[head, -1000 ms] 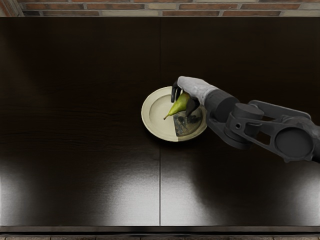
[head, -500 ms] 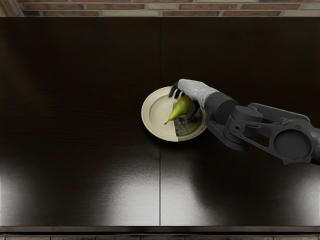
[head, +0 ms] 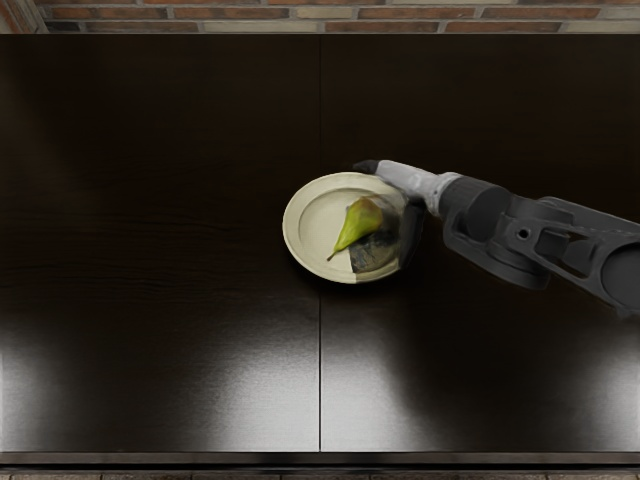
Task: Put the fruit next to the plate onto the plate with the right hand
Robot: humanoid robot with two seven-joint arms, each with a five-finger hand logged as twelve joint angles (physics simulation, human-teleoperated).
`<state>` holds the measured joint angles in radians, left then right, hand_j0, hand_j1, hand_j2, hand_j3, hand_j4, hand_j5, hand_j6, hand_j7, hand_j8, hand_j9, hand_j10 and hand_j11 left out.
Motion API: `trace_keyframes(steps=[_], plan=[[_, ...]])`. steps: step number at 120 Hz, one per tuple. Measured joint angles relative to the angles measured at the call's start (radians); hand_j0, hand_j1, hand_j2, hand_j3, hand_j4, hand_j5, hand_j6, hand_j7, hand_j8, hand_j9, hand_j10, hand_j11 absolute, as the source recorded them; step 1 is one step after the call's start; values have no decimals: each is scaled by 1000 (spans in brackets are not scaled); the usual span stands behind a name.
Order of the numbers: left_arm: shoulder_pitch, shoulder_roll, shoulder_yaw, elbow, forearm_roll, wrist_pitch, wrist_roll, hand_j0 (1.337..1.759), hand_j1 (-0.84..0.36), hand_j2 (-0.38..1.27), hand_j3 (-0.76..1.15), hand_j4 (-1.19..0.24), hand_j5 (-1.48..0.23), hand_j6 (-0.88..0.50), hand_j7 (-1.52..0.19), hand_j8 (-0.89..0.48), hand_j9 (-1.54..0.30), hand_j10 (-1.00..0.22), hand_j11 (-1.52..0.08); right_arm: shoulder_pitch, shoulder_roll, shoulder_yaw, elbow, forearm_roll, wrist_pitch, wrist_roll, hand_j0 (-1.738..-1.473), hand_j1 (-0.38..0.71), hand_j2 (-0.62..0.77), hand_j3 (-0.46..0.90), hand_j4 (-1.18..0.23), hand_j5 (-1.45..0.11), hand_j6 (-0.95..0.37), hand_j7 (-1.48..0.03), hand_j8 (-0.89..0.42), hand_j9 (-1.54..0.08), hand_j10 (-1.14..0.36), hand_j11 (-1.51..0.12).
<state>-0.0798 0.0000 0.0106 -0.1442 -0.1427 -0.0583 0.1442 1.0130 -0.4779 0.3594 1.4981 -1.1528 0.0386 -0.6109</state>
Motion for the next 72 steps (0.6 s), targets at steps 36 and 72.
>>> trace_keyframes(steps=[36,72], plan=[[0,0,0,0,0,0,0,1658,325,4,0,-20,-26,-20,-26,-20,-26,-20,-26,-2,-235,143,19,254,316,4,-1658,-338,3,0,-14,-15,-14,-14,-12,-15,-12,-15],[0,0,0,0,0,0,0,1658,325,4,0,-21,-26,-21,-26,-21,-26,-21,-26,-2,-350,191,17,357,457,61,-1658,-347,1,0,-6,-4,-7,-3,-6,-4,-5,-4]])
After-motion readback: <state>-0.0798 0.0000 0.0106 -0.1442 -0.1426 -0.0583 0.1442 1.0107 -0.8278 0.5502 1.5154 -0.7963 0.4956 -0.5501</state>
